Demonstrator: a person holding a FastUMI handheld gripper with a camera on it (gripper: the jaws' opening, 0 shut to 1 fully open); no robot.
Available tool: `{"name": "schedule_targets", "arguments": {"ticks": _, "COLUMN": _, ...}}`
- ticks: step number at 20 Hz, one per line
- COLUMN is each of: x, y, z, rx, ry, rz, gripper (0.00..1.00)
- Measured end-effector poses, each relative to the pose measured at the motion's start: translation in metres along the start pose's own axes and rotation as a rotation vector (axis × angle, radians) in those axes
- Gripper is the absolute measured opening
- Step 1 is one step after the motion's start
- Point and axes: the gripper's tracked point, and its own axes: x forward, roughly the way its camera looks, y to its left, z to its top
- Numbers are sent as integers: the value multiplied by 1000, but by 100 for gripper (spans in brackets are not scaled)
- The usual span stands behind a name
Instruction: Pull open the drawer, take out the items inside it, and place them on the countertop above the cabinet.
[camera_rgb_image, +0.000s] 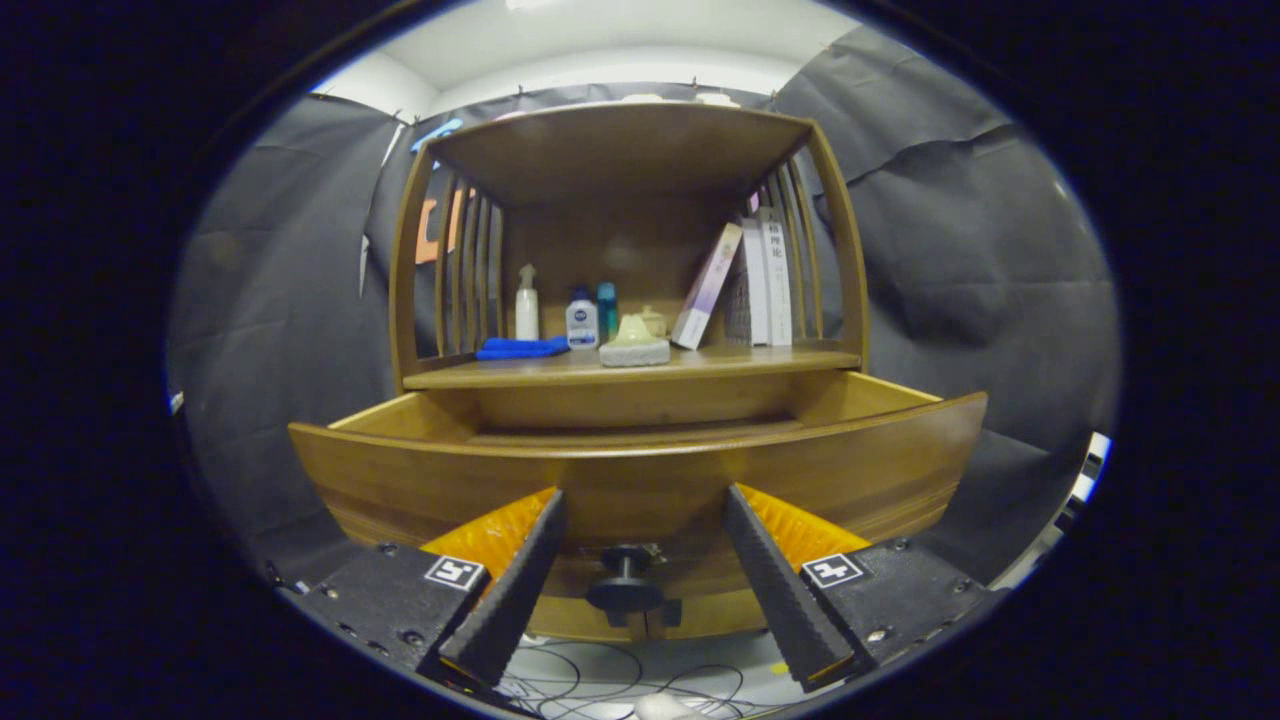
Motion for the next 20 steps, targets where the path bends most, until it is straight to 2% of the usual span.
{"name": "schedule_targets", "arguments": {"ticks": 7, "x": 24, "y": 4, "z": 13, "rx": -39, "ry": -45, "rz": -6, "gripper": 99}}
{"name": "schedule_targets", "arguments": {"ticks": 20, "x": 107, "y": 8, "z": 26, "rx": -48, "ry": -6, "rz": -18, "gripper": 100}}
